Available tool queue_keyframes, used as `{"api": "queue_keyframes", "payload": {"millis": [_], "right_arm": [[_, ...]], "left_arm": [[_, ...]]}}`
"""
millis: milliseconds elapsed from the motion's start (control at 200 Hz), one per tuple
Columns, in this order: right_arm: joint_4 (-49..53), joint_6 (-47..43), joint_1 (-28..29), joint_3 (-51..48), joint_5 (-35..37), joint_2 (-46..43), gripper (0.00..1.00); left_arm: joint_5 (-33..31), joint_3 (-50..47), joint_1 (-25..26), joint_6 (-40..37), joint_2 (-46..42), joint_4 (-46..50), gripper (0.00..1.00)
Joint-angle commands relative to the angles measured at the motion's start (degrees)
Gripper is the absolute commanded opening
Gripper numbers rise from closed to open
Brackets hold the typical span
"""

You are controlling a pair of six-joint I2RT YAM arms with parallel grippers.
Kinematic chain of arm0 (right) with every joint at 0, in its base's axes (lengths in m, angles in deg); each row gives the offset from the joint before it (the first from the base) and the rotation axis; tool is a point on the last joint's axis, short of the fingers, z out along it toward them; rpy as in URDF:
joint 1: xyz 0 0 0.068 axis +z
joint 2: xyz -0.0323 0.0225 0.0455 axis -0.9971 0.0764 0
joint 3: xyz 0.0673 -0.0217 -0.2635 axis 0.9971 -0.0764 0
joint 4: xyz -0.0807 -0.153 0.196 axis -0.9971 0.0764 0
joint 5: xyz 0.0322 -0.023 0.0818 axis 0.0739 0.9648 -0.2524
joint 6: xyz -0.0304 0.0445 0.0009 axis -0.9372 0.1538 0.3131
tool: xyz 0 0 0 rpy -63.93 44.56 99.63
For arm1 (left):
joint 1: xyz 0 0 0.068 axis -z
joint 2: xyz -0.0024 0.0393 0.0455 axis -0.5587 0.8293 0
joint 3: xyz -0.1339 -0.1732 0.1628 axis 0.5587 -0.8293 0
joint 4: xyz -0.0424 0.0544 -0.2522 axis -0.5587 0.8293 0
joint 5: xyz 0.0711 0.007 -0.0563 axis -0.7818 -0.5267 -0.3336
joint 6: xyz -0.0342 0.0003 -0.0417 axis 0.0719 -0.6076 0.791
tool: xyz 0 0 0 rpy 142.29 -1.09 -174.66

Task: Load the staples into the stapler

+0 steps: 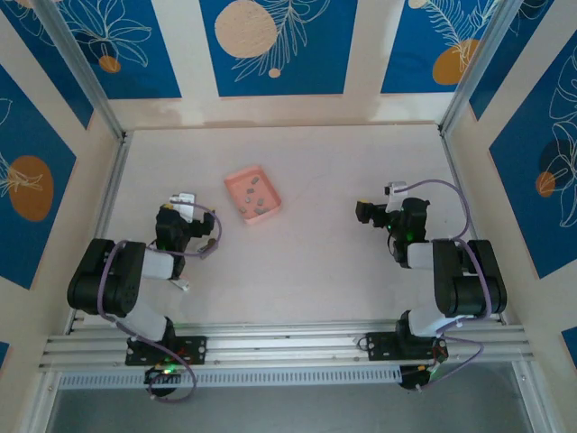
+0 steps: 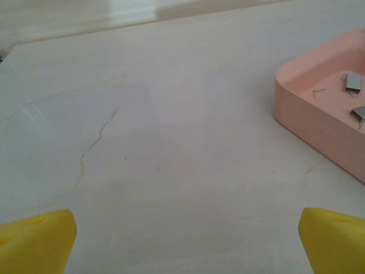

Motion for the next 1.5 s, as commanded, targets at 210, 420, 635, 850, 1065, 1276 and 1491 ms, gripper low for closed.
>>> {"api": "queue_keyframes", "payload": {"millis": [210, 420, 635, 850, 1065, 1276, 1491], "right_arm": [[-0.11, -0.03, 0.22, 0.53, 0.85, 0.27, 0.99], [-0.06, 0.00, 0.22, 0.65, 0.85, 0.27, 0.99], [-0.05, 0.00, 0.20, 0.65, 0.76, 0.30, 0.99], [-0.09, 0.08, 0.07, 0.55, 0.50, 0.24, 0.99], [-0.32, 0.08, 0.05, 0.37, 0.50, 0.10, 0.99], [9.83, -0.24, 0.57, 3.33, 1.12, -6.43, 0.99], [21.20, -0.67, 2.51, 6.20, -2.42, -17.82, 0.99]], "left_arm": [[1.19, 0.87, -0.67, -0.36, -0.79, 0.06, 1.00], [1.20, 0.89, -0.69, -0.36, -0.79, 0.14, 1.00], [1.24, 0.92, -0.62, -0.36, -0.79, 0.22, 1.00], [1.35, 0.90, -0.65, -0.40, -0.79, 0.29, 1.00], [0.98, 0.54, -0.70, -0.32, -0.87, -0.32, 0.99], [-1.20, -0.19, -0.55, 0.33, -4.65, 1.03, 0.94], [-1.45, 6.64, -0.40, 2.64, -15.72, 24.30, 0.92]]}}
